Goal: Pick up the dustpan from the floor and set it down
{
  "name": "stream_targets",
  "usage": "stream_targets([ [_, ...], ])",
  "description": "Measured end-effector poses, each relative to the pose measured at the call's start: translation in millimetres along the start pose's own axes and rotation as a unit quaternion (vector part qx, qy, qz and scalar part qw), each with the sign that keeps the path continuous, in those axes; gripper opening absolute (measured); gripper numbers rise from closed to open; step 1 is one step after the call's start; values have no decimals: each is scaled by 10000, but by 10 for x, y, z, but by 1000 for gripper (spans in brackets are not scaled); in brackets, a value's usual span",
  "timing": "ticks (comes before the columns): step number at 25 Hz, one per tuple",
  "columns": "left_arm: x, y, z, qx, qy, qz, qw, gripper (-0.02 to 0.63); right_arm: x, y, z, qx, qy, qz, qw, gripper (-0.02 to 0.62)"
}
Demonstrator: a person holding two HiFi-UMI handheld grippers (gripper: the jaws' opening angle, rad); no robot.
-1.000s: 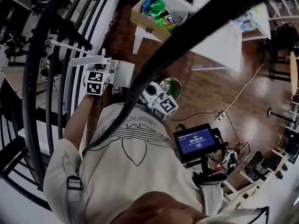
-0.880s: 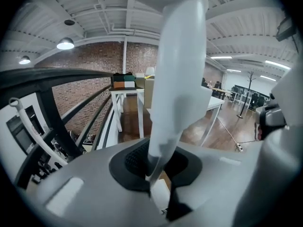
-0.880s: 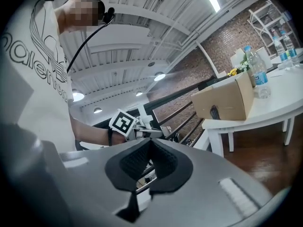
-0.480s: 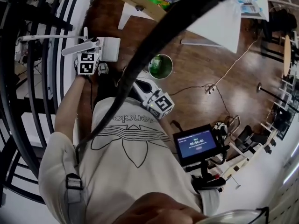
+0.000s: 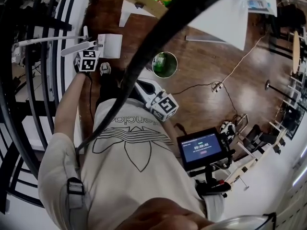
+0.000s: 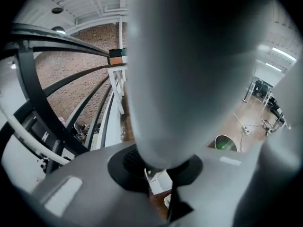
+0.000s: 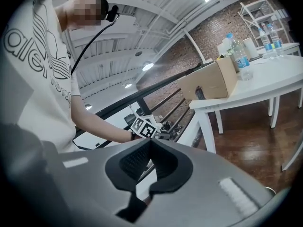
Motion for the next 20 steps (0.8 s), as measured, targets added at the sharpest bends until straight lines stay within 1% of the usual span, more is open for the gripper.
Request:
stream_targets([
  [1,6,-50,-22,-38,65,164,9998,102,8,13,-8,39,-21,38,10000,2],
  [3,33,-179,-66,-71,191,519,9984,219,-10,62,41,146,-22,105,9998,2],
  [6,137,-431,-143,-70,419,820,9957,306,24,115,92,291,-83,196,9993,2],
  [7,176,-514,-178,-77,512,882,9948,318,52,132,106,379,-121,238,9989,2],
  [9,234,-689,-280,-125,617,1052,9925,313,75,162,173,607,-173,288,9976,2],
  [10,260,-793,-341,-152,612,1148,9914,277,74,169,219,717,-202,286,9968,2],
  [11,290,-914,-392,-132,574,1169,9914,142,73,173,268,816,-234,286,9960,2],
  [12,326,-1044,-422,-22,520,1041,9932,20,71,180,318,894,-274,294,9952,2],
  [13,364,-1169,-421,185,463,754,9959,20,65,192,367,945,-331,300,9945,2],
  [14,399,-1277,-381,458,383,377,9975,20,56,207,412,968,-411,288,9940,2],
  [15,429,-1365,-300,755,252,-21,9968,20,46,221,450,961,-514,256,9937,2],
  [16,457,-1439,-187,1036,63,-418,9937,20,35,230,476,930,-634,218,9934,0],
  [17,483,-1502,-51,1305,-154,-791,9882,20,24,234,492,883,-759,187,9930,0],
  [18,504,-1557,103,1577,-347,-1104,9807,20,14,238,507,836,-871,176,9925,0],
  [19,524,-1607,270,1837,-466,-1340,9727,20,3,247,526,813,-953,200,9919,0],
  [20,549,-1650,437,2068,-495,-1514,9653,20,-8,261,547,818,-1001,254,9913,1],
])
Point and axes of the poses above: the fingertips, and each gripper's own axes: y forward along the fingers, x to its right, z out of its top, the point moved 10 cm from there along -y, backward along the fingers, and after that the axes turned 11 degrees about y, right-handed, at the moved point
